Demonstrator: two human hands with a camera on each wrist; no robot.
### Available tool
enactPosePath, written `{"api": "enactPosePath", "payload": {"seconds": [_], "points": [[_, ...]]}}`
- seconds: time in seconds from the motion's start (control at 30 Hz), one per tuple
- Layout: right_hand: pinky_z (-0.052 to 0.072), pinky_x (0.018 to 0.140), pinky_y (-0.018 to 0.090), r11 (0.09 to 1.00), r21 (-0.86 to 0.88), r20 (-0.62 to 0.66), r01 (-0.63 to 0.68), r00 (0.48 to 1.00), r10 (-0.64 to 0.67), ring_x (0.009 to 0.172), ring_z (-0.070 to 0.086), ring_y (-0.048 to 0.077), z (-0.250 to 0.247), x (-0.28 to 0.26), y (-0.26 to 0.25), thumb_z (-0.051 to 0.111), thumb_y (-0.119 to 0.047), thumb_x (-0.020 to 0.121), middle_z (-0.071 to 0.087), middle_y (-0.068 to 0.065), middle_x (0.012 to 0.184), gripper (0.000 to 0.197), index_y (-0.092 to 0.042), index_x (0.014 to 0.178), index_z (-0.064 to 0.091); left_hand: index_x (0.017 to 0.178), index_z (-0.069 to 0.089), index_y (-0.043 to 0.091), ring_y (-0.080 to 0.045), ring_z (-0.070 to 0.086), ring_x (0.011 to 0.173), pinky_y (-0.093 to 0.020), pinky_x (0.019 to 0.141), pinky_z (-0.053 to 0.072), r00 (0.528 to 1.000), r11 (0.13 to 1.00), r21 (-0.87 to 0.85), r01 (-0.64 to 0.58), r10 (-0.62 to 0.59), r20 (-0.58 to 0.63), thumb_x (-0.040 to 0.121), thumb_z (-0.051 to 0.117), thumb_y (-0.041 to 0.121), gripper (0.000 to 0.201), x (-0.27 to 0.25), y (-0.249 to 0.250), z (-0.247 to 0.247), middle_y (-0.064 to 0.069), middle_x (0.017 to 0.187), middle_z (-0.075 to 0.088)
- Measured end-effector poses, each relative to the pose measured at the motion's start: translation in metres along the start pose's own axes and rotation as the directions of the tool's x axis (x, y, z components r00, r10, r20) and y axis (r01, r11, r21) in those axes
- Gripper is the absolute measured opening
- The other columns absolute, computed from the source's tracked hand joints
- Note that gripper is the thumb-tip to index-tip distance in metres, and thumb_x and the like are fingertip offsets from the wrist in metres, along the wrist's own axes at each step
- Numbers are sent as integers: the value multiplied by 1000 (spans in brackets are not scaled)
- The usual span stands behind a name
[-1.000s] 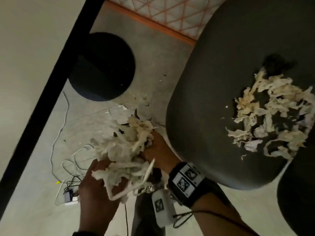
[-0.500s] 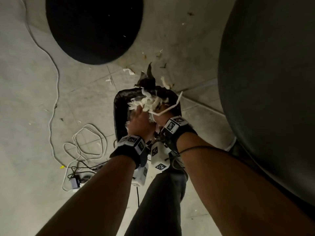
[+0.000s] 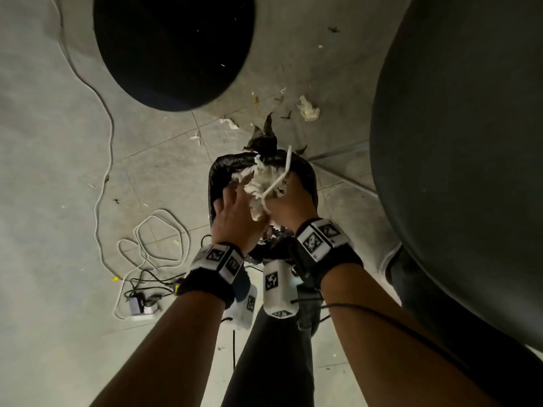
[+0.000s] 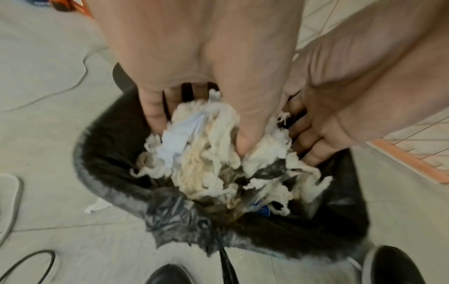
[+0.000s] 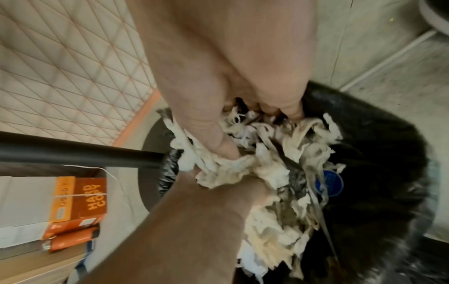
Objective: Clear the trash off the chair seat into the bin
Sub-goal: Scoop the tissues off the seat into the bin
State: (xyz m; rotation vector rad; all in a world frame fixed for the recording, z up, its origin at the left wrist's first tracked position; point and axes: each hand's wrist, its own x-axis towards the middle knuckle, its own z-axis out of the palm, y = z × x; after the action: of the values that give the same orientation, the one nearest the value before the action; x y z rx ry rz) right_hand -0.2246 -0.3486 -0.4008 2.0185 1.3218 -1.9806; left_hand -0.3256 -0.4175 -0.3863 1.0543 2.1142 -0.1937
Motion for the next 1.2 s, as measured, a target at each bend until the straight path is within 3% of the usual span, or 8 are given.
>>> {"api": "enactPosePath", "payload": {"seconds": [0.23,0.47,0.57,0.63,0.73,0.83,0.97,1.2], "points": [[33,114,45,998,-49,110,-33,993,38,139,37,26,11,-8,0,58,-33,75,37,4,152,79,-29,146,24,153,10,28,-38,6,148,-54,110,34,955,985,167,29,-77,287,95,51,35,71,-6,12,26,-2,162,0],[11,120,34,964,-256,178,-70,977,118,148,14,26,11,33,9,42,-32,98,10,9,161,68,-15,152,4,155,9,23,-42,9,147,-55,114,28,922,973,230,1,-90,376,99,46,29,68,44,10,49,-9,164,-5],[26,111,32,972,-215,254,-96,955,151,142,28,31,-2,20,-3,39,-19,99,25,18,155,56,-1,148,17,155,9,23,-39,0,151,-56,119,16,915,962,233,-144,40,401,97,46,34,70,40,3,42,-9,165,-1],[33,106,29,980,-177,244,-87,961,129,137,36,32,-12,6,-13,42,-12,96,32,18,152,56,-4,147,21,155,15,27,-33,-2,152,-51,121,12,917,971,153,-182,111,382,96,47,32,67,23,4,26,-5,165,0],[29,114,34,969,-241,184,-45,979,91,146,22,26,-25,-26,-26,48,-8,90,13,7,161,77,-25,152,5,151,22,40,-29,7,152,-46,122,17,950,985,11,-173,164,267,95,49,18,66,-17,9,-15,-3,166,-2],[34,114,41,972,-230,232,54,973,1,148,16,24,-48,-83,-42,50,0,86,1,1,162,87,-33,151,2,143,43,42,-22,31,146,-41,117,34,963,977,-93,-191,205,173,93,44,7,61,-63,22,-62,0,162,26],[44,106,41,988,-109,304,108,950,-70,123,51,20,-103,-165,-66,47,-3,87,43,4,148,69,-35,145,29,124,63,33,-12,62,114,-19,90,47,973,932,-277,-232,221,-70,97,46,5,42,-118,72,-133,0,132,64],[49,66,23,938,294,132,183,964,-230,81,61,19,-277,-269,-89,44,-7,75,63,-14,104,41,-31,102,62,119,64,33,-4,64,93,-24,82,52,845,748,-402,-528,510,-162,95,53,16,32,-155,258,-209,10,117,67]]}}
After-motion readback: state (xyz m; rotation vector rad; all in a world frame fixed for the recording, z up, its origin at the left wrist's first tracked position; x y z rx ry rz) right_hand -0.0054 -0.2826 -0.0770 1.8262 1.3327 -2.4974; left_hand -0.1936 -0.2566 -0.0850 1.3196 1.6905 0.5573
